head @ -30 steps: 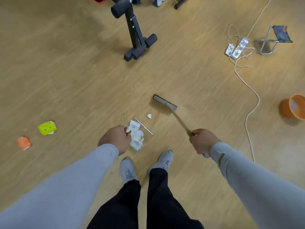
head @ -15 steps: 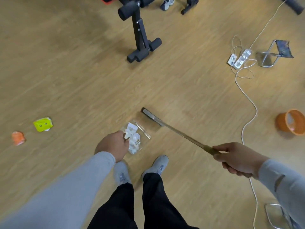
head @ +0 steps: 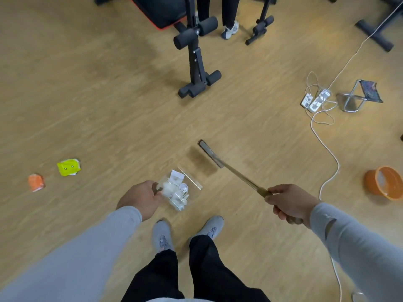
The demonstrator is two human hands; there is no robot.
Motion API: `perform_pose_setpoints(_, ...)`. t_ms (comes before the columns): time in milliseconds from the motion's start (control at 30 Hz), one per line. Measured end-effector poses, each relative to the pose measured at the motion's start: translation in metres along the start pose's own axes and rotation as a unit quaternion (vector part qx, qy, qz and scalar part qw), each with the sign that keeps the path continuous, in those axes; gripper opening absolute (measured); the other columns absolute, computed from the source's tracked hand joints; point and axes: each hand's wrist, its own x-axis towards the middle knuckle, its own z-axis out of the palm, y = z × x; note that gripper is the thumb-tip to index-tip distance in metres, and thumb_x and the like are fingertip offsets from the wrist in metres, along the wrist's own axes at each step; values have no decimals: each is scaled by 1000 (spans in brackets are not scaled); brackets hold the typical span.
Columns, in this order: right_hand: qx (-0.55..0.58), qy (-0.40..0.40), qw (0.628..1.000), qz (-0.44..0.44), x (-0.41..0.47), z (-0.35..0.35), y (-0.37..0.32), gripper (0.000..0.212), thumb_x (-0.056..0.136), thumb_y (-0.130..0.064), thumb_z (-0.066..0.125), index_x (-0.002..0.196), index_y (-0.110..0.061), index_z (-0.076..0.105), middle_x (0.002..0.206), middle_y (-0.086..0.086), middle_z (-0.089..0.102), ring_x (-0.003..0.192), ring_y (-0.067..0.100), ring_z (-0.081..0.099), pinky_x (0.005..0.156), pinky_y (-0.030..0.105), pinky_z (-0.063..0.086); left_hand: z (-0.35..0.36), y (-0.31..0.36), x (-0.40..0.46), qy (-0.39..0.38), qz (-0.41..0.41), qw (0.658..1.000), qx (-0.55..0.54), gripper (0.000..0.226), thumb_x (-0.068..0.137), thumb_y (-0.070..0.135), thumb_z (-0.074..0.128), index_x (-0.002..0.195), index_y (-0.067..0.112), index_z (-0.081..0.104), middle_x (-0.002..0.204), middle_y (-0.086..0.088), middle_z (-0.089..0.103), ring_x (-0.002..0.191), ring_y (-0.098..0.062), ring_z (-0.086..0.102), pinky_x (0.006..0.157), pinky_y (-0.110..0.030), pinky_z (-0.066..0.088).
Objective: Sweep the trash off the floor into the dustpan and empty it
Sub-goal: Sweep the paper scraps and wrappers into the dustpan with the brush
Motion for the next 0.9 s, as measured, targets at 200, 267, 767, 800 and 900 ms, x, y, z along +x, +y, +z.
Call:
perform_pose_setpoints(200,-104,-32,994,-24,-42,21,-45,25,96,-14,58,109,5,67,59,13,56,46,19,38,44,24,27,-47,-52,-51,56,-52,991,-114,21,92,41,59,103,24,64,87,3,65,85,-23,62,75,-30,50)
perform_pose_setpoints(267,-142,-37,988,-42,-47,29,-61,34,96,-16,58,111,13,66,57,13,56,46,20,37,44,25,27,-61,-66,-67,74,-62,986,-135,23,90,41,61,100,21,66,92,-1,69,90,-27,64,79,-31,52)
perform_pose_setpoints(767,-268,-98,943,-169,-48,95,-169,19,95,-11,52,93,3,64,70,12,63,59,22,51,46,24,41,-86,-108,-177,182,-206,945,-177,16,91,41,59,94,26,59,93,0,67,90,-26,62,78,-30,49)
perform_pose_setpoints(800,-272,-103,941,-174,-47,104,-173,18,95,-11,52,95,3,64,73,13,63,62,23,52,46,24,42,-87,-113,-183,189,-219,940,-183,19,90,42,59,98,25,61,94,0,68,91,-26,63,78,-31,50)
perform_pose_setpoints(900,-302,-124,927,-187,-50,128,-186,18,93,-11,51,92,1,64,73,14,63,65,25,51,48,26,42,-89,-131,-195,209,-257,920,-208,16,92,40,59,98,26,60,90,2,65,88,-26,62,76,-29,48)
